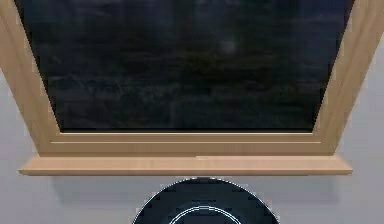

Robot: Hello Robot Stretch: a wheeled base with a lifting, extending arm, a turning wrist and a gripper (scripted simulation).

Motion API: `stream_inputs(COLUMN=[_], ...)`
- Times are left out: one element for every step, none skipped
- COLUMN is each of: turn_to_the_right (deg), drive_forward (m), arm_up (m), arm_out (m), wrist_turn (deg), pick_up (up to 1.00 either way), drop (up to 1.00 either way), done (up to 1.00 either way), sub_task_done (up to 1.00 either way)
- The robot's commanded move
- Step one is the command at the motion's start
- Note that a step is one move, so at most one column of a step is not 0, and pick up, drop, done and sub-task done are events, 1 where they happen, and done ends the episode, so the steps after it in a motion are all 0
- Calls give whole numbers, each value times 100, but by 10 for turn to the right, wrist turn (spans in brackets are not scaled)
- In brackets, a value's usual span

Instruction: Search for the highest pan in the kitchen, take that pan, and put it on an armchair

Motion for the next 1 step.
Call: stream_inputs(turn_to_the_right=[-450], drive_forward=[0], arm_up=[0], arm_out=[0], wrist_turn=[0], pick_up=[0], drop=[0], done=[0], sub_task_done=[0])
